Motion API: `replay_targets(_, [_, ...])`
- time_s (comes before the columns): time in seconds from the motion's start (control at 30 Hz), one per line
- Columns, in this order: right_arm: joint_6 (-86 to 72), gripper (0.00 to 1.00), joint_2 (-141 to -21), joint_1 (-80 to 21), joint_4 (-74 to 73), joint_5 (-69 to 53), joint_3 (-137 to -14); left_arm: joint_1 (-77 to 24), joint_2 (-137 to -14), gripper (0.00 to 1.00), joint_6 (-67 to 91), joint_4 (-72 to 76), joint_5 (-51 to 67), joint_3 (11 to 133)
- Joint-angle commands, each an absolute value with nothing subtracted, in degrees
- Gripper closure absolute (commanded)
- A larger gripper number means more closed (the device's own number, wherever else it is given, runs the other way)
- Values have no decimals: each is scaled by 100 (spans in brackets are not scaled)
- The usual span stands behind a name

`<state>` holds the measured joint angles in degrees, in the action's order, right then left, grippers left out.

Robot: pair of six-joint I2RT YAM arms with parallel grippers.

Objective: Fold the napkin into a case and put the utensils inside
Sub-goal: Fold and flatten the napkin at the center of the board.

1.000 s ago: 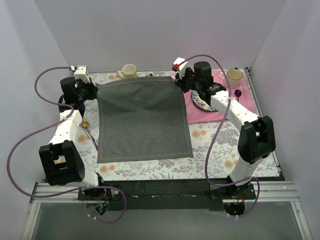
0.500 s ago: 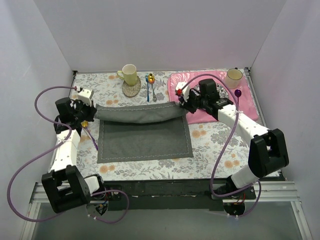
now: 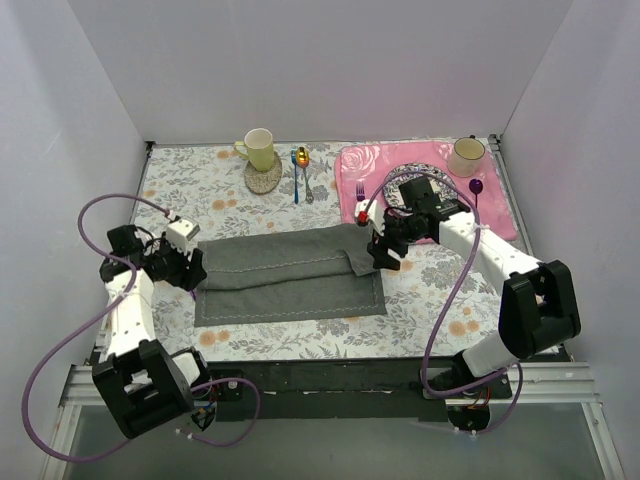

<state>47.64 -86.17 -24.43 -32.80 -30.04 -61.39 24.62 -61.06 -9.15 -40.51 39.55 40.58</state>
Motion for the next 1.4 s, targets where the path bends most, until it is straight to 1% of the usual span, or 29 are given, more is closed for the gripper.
replay_targets(0.0, [4948, 23, -9049, -2382, -4252, -3304, -7334, 2496, -6661, 40, -1512, -5115, 4535, 5009])
replay_targets(0.07, [5001, 26, -9499, -2373, -4998, -3392, -7846, 2479, -7134, 38, -1450, -5238, 4562, 5411])
replay_targets(0.1, [4957, 28, -9988, -2382, -5236, -3471, -8449, 2461, -7302, 36, -1337, -5247, 4518, 5518])
replay_targets(0.13, [4861, 29, -10219, -2373, -5586, -3480, -8673, 2409, -7434, 36, -1258, -5247, 4465, 5633])
replay_targets(0.23, [4397, 29, -10722, -2399, -5766, -3551, -9183, 2154, -7717, 34, -950, -5073, 4149, 5801])
replay_targets(0.3, [4036, 29, -10575, -2583, -5390, -3202, -9054, 1943, -7682, 33, -687, -4818, 3738, 5687])
replay_targets(0.37, [3448, 30, -10355, -2889, -4847, -2841, -8650, 1724, -7664, 33, -379, -4615, 3517, 5625])
replay_targets(0.4, [3263, 30, -10206, -3013, -4747, -2386, -8527, 1662, -7655, 33, -274, -4553, 3316, 5564])
replay_targets(0.5, [2717, 29, -10195, -3436, -4649, -1717, -8367, 1547, -7611, 33, 182, -4342, 3051, 5493])
replay_targets(0.57, [2410, 29, -10230, -3637, -4588, -1487, -8289, 1538, -7567, 32, 420, -4123, 2936, 5388])
replay_targets(0.7, [2215, 29, -10283, -4033, -4176, -574, -8034, 1529, -7559, 30, 729, -3920, 2725, 5344])
replay_targets(0.83, [2127, 31, -10476, -4324, -4034, -36, -8033, 1529, -7541, 28, 914, -3885, 2733, 5361])
replay_targets(0.93, [2232, 35, -10512, -4438, -4008, 412, -7946, 1529, -7559, 27, 932, -3885, 2725, 5379])
replay_targets(0.97, [2259, 43, -10520, -4456, -4025, 457, -7928, 1529, -7567, 27, 906, -3885, 2716, 5379])
replay_targets(1.03, [2320, 51, -10529, -4447, -4069, 518, -7884, 1529, -7620, 27, 827, -3902, 2725, 5388])
replay_targets(1.07, [2346, 57, -10529, -4447, -4122, 519, -7858, 1529, -7646, 27, 774, -3928, 2733, 5414])
replay_targets(1.13, [2390, 65, -10512, -4456, -4148, 501, -7805, 1521, -7734, 28, 704, -3964, 2786, 5484])
replay_targets(1.17, [2460, 72, -10503, -4456, -4157, 492, -7744, 1521, -7760, 28, 694, -3955, 2786, 5510])
replay_targets(1.27, [2522, 81, -10459, -4439, -4149, 527, -7647, 1521, -7892, 28, 668, -3981, 2804, 5669])
replay_targets(1.33, [2531, 81, -10398, -4447, -4157, 554, -7629, 1521, -7954, 28, 668, -3999, 2804, 5739])
replay_targets(1.37, [2523, 72, -10371, -4430, -4157, 528, -7629, 1521, -7989, 28, 677, -3999, 2804, 5757])
